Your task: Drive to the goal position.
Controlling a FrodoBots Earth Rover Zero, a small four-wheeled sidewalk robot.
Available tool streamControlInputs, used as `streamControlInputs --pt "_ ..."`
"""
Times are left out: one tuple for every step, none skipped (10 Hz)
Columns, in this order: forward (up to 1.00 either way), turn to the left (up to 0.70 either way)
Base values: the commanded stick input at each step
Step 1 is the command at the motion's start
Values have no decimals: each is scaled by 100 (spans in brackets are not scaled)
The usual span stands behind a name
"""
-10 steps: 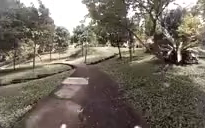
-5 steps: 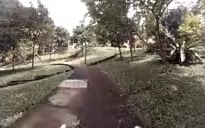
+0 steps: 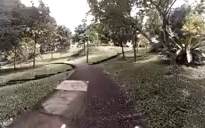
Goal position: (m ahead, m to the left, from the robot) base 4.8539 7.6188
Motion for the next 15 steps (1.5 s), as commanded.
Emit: streamControlInputs --pt "50 0" --pt "50 0" --pt "50 0" --pt "50 0" --pt "50 0" --pt "50 0" --pt "50 0" --pt "50 0" --pt "50 0" --pt "50 3" --pt "50 22" --pt "50 42" --pt "50 2" --pt "50 0" --pt "50 0"
